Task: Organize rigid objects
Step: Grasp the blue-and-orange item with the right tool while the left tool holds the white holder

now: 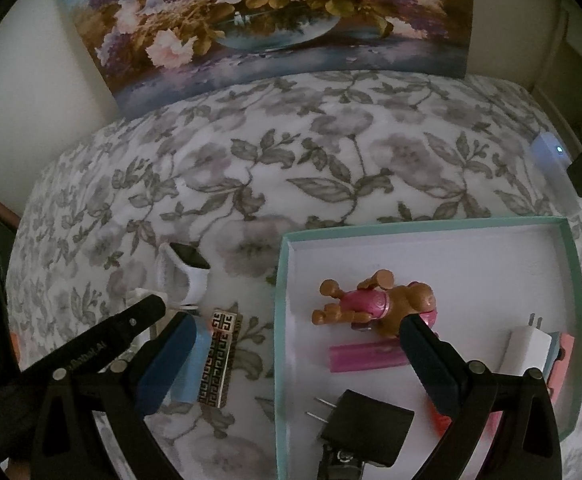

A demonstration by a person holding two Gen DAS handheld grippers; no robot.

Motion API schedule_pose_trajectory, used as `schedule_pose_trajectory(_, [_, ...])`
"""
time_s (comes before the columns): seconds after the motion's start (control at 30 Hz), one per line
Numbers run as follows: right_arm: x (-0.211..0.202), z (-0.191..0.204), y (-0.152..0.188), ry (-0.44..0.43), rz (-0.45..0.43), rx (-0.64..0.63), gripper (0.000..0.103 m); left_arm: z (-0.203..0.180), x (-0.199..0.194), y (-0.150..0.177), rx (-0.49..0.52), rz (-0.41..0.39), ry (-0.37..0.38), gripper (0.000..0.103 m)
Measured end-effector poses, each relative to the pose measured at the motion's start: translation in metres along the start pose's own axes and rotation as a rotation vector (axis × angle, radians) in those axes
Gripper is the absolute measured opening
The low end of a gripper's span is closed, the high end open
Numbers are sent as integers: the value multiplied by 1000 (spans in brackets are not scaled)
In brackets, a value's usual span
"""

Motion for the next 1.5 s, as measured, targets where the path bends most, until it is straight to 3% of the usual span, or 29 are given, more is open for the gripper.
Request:
schedule_pose_trajectory(0.2, [0,11,4,-11,-3,-17,103,15,-4,1,-59,-10,9,35])
schedule_pose_trajectory(0.47, [9,40,17,-52,13,-97,100,53,-25,-1,-147,-53,-35,34])
schedule_pose_trajectory(0.77, [24,65,31,-119,53,-144,75,77,-42,-3,-195,-86,-40,34])
schedule_pose_trajectory(1.0, [37,74,40,-140,98,-157,49,84,-41,0,-211,-74,-23,34])
schedule_pose_trajectory(1.2, [39,91,47,-136,91,-216,38,84,-38,2,-218,-68,-5,34])
schedule_pose_trajectory(1.5, [56,116,62,-101,119,-312,32,88,-29,6,-231,-42,-6,34])
Point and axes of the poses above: each gripper's, at about its wrist camera, not at the fingertips, and x roughly the way its jaws point, z to its left, y to its underside, the point moved 1 cm from there along x, roughly the way its jaws point, and after that the axes turned 6 degrees about x, right-handed, at the moved point
